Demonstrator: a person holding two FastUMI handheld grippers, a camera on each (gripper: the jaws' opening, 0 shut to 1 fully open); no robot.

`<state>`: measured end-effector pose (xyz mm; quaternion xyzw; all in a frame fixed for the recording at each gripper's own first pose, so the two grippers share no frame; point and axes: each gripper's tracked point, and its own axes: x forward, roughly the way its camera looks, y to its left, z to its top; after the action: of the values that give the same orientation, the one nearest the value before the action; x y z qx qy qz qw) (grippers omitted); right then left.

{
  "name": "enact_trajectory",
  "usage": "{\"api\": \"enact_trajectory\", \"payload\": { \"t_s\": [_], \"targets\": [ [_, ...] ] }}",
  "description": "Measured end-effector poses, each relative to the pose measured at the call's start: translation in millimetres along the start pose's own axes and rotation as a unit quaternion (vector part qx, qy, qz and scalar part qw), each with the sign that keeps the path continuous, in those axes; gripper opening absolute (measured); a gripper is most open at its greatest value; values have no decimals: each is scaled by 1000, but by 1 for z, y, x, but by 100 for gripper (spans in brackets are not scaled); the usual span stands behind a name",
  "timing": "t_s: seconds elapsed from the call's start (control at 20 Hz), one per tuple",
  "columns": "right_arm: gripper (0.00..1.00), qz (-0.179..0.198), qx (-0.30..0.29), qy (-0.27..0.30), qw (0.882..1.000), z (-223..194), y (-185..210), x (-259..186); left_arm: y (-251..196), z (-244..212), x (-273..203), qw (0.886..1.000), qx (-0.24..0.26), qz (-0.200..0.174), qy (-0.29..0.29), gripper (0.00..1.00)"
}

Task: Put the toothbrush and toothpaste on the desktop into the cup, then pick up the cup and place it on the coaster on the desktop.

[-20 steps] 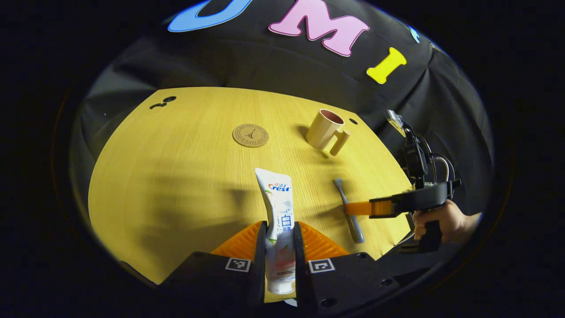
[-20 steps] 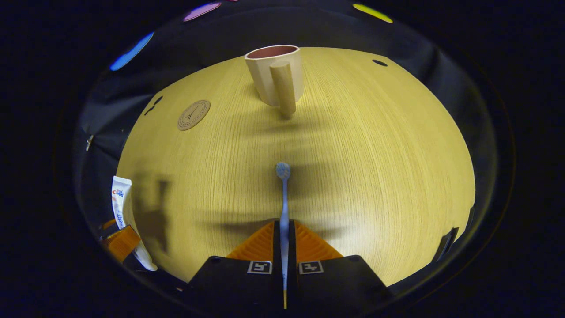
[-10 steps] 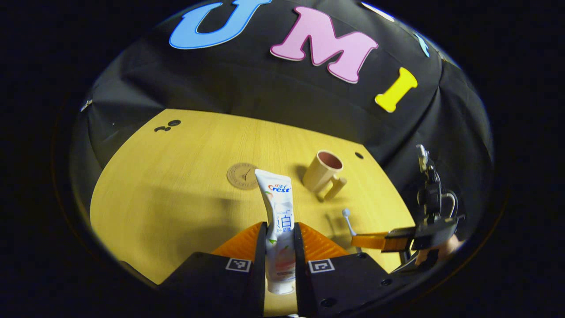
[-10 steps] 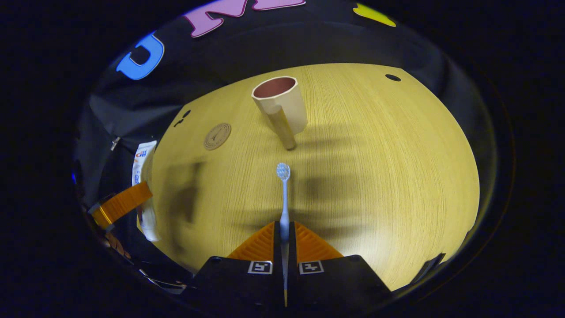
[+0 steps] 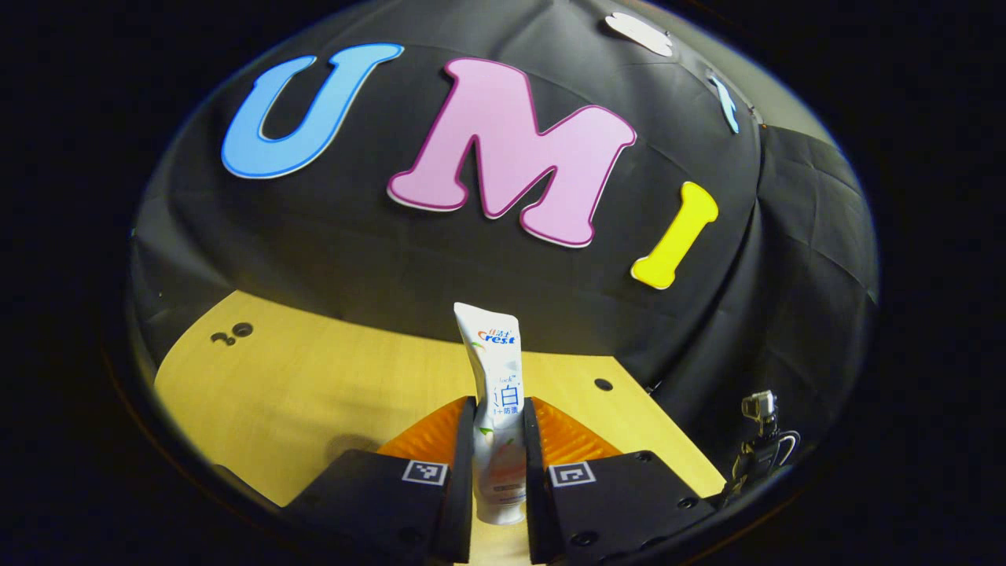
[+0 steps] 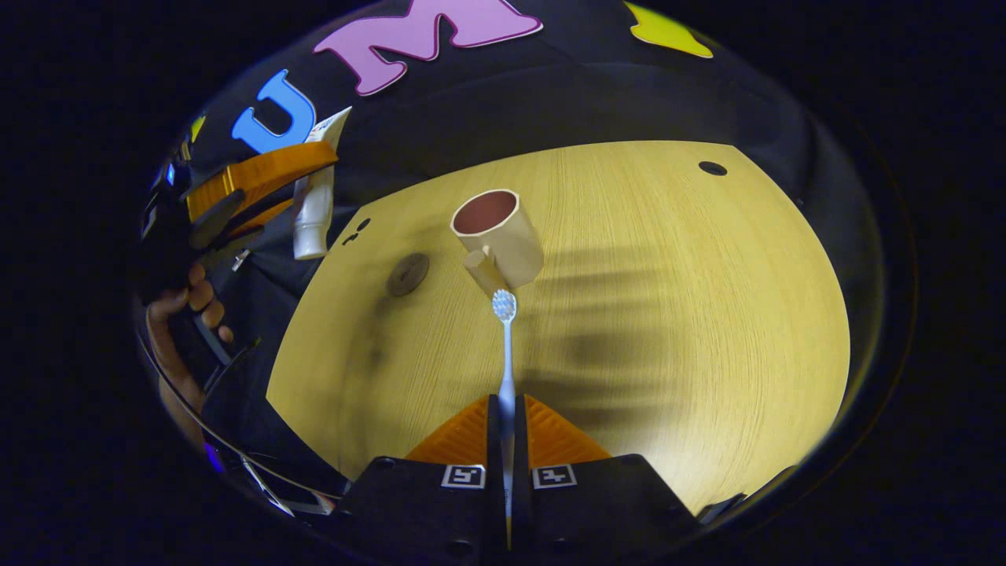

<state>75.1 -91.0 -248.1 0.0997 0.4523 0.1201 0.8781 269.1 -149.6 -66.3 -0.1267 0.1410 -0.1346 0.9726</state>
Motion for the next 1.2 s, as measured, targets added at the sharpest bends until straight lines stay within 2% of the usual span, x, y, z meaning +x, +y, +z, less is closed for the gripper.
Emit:
{"api": "enact_trajectory", "payload": {
  "t_s": [0.1, 0.15, 0.25, 0.3, 0.35, 0.5, 0.55, 0.7, 0.75, 0.8, 0.9, 0.95, 1.0, 1.05, 1.2],
  "targets": [
    [7, 1, 9, -6, 1000, 4, -6, -4, -12, 7, 24, 999, 12, -21, -21, 33],
    [7, 4, 11, -8, 1000, 5, -8, -4, -16, 8, 35, 999, 12, -30, -30, 37],
    [7, 8, 11, -14, 1000, 8, -13, -4, -21, 5, 56, 998, 3, -46, -43, 37],
    [7, 10, 11, -16, 1000, 8, -15, -3, -22, 2, 68, 997, -2, -54, -47, 33],
    [7, 11, 9, -19, 1000, 9, -18, 0, -22, -2, 78, 997, -4, -57, -53, 33],
    [7, 23, 12, -29, 999, 5, -22, 23, -12, -31, 121, 995, 21, -69, -76, 33],
    [7, 28, 20, -24, 999, -2, -22, 36, 0, -60, 135, 995, 32, -71, -55, 33],
    [7, 36, 32, -19, 999, -11, -22, 51, -2, -87, 137, 993, 48, -86, -59, 33],
    [7, 36, 26, -28, 999, -7, -23, 51, -5, -87, 134, 993, 47, -90, -64, 39],
    [7, 30, 17, -47, 998, 1, -29, 52, -5, -91, 132, 993, 47, -89, -68, 41],
    [7, 29, 43, -71, 996, 17, -34, 49, 12, -107, 129, 996, 52, -57, -45, 38],
    [7, 30, 50, -81, 995, 25, -36, 48, 16, -106, 121, 997, 46, -48, -48, 44],
    [7, 29, 53, -96, 994, 38, -38, 47, 18, -102, 117, 997, 39, -41, -54, 42],
    [7, 32, 50, -121, 991, 55, -38, 44, 20, -97, 106, 997, 32, -34, -63, 49],
    [7, 40, 31, -173, 984, 101, -31, 38, 21, -83, 66, 996, -1, -36, -78, 98]
  ]
}}
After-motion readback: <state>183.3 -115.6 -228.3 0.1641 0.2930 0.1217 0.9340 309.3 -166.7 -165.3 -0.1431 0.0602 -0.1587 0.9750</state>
